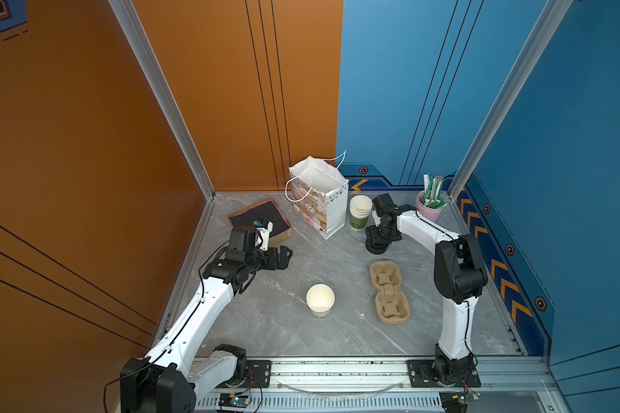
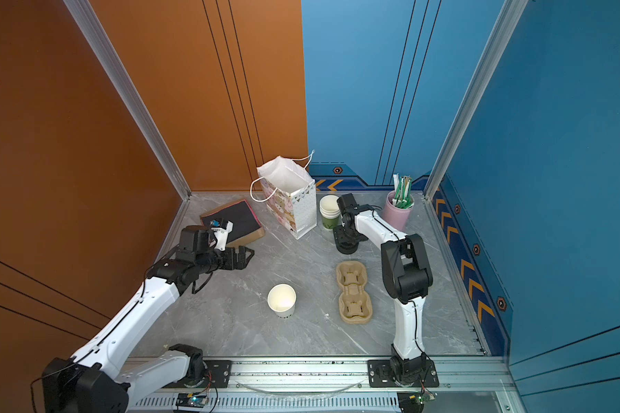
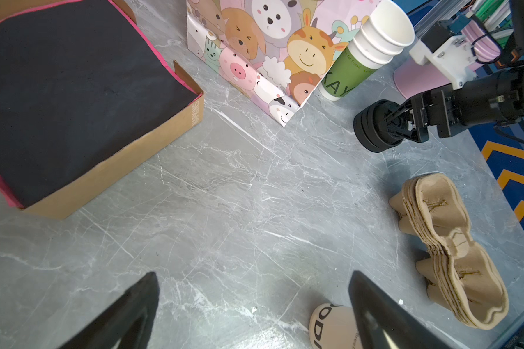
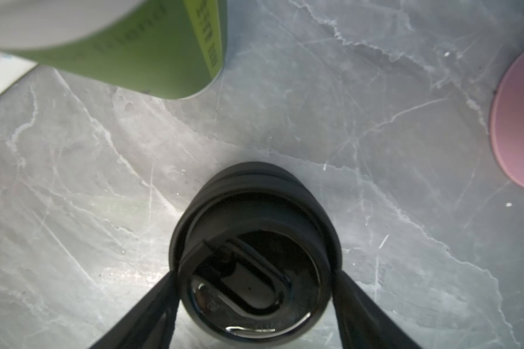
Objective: Pack a coffee takeout order
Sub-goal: Pick up the lid from the lid.
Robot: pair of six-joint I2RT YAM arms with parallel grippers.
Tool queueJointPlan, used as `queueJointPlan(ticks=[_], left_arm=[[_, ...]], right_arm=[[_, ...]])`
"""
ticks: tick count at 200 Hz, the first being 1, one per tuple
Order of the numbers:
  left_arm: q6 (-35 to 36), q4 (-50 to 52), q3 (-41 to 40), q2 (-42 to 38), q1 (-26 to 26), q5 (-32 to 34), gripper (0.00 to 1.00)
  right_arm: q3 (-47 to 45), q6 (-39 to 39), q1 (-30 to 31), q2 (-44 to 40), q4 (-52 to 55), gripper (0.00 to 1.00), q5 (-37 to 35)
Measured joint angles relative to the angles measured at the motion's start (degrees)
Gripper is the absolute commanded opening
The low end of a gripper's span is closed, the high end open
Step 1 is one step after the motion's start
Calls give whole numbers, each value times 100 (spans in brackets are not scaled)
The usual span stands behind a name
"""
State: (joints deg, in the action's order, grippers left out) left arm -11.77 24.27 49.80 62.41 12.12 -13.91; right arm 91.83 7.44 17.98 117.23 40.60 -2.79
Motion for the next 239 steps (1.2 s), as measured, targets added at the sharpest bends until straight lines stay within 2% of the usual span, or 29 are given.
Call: queueJointPlan(ticks=[65,156,239], left_arm=[[0,0,0,0,0,0,98],[2,0,0,0,0,0,98],[0,0,0,0,0,0,98]], right_arm=[[144,13,-4,76,-13,71,7],[166,22,-44,81,20,72,2],[186,22,-85,-713,260,72,9]])
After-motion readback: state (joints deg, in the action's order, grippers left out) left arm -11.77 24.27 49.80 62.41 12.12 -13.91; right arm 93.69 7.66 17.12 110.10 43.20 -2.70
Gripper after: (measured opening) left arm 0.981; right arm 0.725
